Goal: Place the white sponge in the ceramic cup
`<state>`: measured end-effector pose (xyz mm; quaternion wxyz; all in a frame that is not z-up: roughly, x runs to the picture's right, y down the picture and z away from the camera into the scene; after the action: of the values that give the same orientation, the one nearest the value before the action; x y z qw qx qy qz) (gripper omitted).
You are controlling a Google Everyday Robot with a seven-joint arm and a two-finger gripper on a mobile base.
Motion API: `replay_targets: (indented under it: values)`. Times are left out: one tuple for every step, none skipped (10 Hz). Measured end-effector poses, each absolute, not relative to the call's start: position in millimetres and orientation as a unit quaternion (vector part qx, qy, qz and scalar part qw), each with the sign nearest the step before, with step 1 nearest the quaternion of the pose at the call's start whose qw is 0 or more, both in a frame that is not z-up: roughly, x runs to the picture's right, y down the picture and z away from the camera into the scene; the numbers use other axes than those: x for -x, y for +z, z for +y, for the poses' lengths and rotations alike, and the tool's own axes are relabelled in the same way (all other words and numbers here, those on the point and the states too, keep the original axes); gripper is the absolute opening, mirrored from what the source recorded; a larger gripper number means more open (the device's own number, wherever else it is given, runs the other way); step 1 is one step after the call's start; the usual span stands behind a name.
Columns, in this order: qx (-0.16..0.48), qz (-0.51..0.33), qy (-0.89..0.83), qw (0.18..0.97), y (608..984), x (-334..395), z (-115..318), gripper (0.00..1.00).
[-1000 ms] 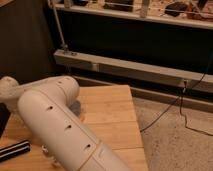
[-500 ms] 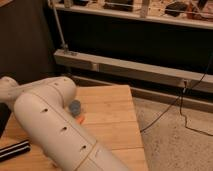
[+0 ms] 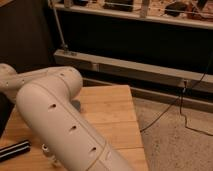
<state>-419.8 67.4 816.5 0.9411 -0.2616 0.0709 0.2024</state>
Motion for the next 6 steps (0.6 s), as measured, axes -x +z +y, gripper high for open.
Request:
replay_targets:
  values:
    - [0.253, 0.077, 0.215, 0.94, 810, 399, 56, 0.0]
    - [0.248, 0.082, 0.232, 0.937, 807, 378, 48, 0.0]
    - [0.241, 0.085, 0.26, 0.931, 806, 351, 36, 0.0]
    - [0.234, 0.088, 0.283, 0.926, 806, 329, 26, 0.0]
    - [0.227, 0.09, 0.304, 0.921, 806, 310, 18, 0.0]
    - [0.22, 0.091, 0.327, 0.914, 805, 290, 10, 0.0]
